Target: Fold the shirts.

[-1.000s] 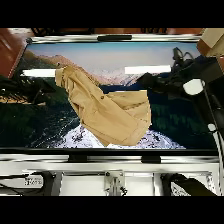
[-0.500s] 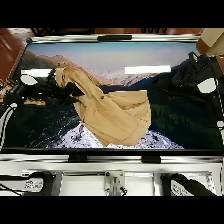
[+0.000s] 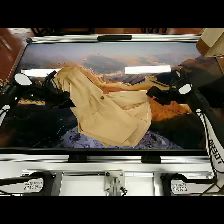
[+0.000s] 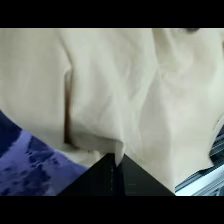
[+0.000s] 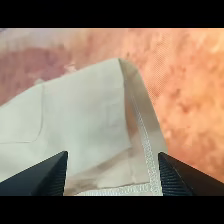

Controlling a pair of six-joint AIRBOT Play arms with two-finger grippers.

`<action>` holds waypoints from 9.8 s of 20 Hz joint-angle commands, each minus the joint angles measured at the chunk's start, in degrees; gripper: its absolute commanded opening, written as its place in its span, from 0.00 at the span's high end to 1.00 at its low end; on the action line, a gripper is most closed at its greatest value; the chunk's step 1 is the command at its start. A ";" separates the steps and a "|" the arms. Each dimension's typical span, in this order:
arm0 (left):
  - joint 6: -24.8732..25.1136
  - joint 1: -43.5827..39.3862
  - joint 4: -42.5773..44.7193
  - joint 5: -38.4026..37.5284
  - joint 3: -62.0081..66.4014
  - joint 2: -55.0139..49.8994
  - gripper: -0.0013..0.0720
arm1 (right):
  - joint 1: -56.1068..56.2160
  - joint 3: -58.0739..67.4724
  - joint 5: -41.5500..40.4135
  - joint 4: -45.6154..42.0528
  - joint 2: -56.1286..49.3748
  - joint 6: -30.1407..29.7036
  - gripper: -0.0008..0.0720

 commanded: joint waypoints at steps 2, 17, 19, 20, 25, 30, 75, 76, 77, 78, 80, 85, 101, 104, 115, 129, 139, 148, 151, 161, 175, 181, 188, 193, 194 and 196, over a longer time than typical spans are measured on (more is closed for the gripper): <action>1.03 -0.61 3.98 -2.58 -0.02 2.38 0.92 | 1.33 0.07 -2.69 5.18 -4.33 -0.63 0.07; 3.54 -3.80 3.91 -0.31 -0.02 2.82 0.92 | 4.94 0.04 -1.55 -2.84 -7.19 9.84 0.07; 4.24 -3.80 3.91 -0.07 -0.02 3.26 0.92 | 6.40 0.07 -2.10 -2.80 -7.67 12.44 0.07; 4.26 -3.80 3.91 0.24 0.00 3.52 0.92 | 6.88 0.07 -2.29 -2.60 -7.67 12.90 0.09; 6.95 -3.78 3.96 1.14 1.20 4.02 0.92 | 6.62 0.81 -2.34 0.55 -6.29 11.43 0.91; 6.38 -3.89 -3.48 10.16 13.92 3.98 0.92 | 2.21 4.46 6.27 -4.44 8.81 7.96 0.91; -3.87 2.03 21.31 3.45 11.50 6.38 0.00 | 1.42 -1.90 9.27 -4.07 26.14 12.70 0.29; -6.34 1.90 20.50 6.01 11.52 5.20 0.00 | 1.51 -1.90 7.06 -1.75 22.69 12.20 0.29; -6.54 1.84 18.43 7.19 11.52 3.48 0.00 | 2.29 -1.90 3.67 0.35 19.26 11.67 0.29; -6.54 1.70 16.31 8.17 11.52 1.14 0.00 | 3.74 -1.90 -0.48 3.45 15.47 10.64 0.29; -6.54 1.33 12.87 9.70 11.52 -3.67 0.00 | 7.58 -1.88 -7.63 11.58 8.37 8.44 0.29; -3.32 0.52 9.51 15.06 11.52 -12.59 0.00 | 16.44 0.31 -11.02 22.21 -3.52 2.78 0.29; 2.10 -4.15 7.74 15.50 11.52 -14.40 0.92 | 24.81 8.55 -10.34 29.07 -12.37 -5.14 0.89; 2.12 -4.15 7.76 15.52 11.54 -14.01 0.92 | 23.23 12.13 -7.54 28.35 -11.87 -10.45 0.91; 10.71 -5.33 -12.76 19.50 53.42 -12.07 0.92 | 12.28 35.67 -12.52 15.02 1.18 -17.53 0.91; 15.23 -15.15 1.86 -5.53 7.48 3.10 0.92 | 29.73 7.58 35.56 -36.85 15.47 9.01 0.91; 16.20 -20.33 22.25 -8.48 -20.83 9.97 0.92 | 44.74 -9.81 35.60 -33.90 20.31 21.51 0.30; 15.39 -20.33 22.21 -2.21 -18.91 17.16 0.92 | 29.75 1.31 30.67 -38.56 33.03 23.15 0.30; 14.38 -20.33 22.23 -0.39 -18.93 17.73 0.92 | 25.20 1.31 29.68 -28.02 21.90 13.88 0.30; 8.87 -20.33 22.25 1.31 -18.93 17.66 0.92 | 24.96 1.31 27.28 -16.26 7.98 5.57 0.68; -2.43 -13.09 11.15 -6.86 -12.17 22.01 0.00 | 35.39 16.65 34.73 -27.08 26.58 11.13 0.91; -3.69 -21.97 11.80 2.73 -13.94 15.50 0.00 | 40.54 16.65 34.05 -32.89 24.09 15.45 0.91; -13.44 -26.29 35.43 9.88 -13.94 12.37 0.00 | 40.54 16.65 33.97 -33.14 24.04 16.09 0.91; -14.10 -30.53 23.19 17.51 -13.92 8.11 0.17 | 40.50 16.65 31.76 -37.24 24.04 16.20 0.91; -14.16 -31.58 22.77 18.10 -13.92 7.76 0.17 | 40.52 16.65 31.89 -37.24 24.04 16.26 0.91; -14.80 -32.24 23.43 16.94 -13.92 7.65 0.28 | 40.50 16.65 31.87 -37.33 24.04 16.57 0.91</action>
